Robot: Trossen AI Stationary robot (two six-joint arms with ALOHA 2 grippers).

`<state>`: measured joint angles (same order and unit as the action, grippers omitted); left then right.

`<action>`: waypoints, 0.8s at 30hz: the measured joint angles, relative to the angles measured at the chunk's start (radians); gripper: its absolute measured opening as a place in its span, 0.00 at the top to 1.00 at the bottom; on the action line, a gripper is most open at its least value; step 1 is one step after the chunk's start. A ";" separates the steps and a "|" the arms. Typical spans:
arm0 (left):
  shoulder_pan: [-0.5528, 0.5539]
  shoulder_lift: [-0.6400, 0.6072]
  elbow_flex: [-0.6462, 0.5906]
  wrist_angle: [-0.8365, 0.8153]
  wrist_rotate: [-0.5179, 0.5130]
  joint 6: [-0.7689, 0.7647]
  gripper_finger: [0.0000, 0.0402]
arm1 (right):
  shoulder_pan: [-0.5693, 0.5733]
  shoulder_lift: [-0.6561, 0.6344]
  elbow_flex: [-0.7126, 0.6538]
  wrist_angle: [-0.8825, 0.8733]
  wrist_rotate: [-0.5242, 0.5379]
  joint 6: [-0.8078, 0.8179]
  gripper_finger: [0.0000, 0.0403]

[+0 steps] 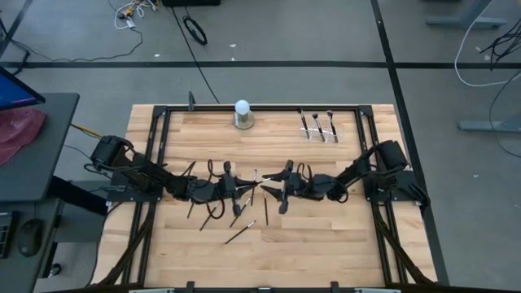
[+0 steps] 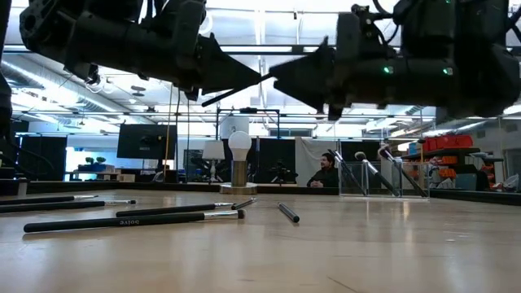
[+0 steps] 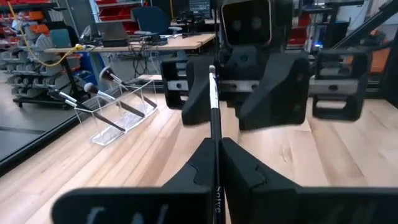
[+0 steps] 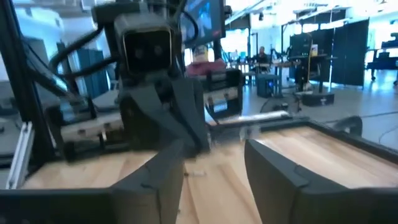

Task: Put items in baskets/containers
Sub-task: Put the silver eyeshadow brush into the transparent organizer

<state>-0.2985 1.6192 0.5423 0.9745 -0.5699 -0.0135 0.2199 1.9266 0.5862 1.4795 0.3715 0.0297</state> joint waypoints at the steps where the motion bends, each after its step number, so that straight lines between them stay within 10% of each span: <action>1: 0.000 0.000 0.000 0.001 -0.001 0.000 0.96 | 0.000 -0.001 0.004 0.000 -0.005 0.003 0.59; 14: -0.001 -0.001 0.000 -0.003 0.007 -0.001 0.93 | 0.000 -0.001 0.031 -0.012 -0.054 0.015 0.95; 24: 0.006 -0.003 0.001 -0.031 -0.006 -0.036 0.77 | 0.000 -0.123 0.026 -0.324 0.072 0.010 0.98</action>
<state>-0.2928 1.6165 0.5434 0.9432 -0.5762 -0.0491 0.2199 1.8034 0.6117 1.1559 0.4431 0.0401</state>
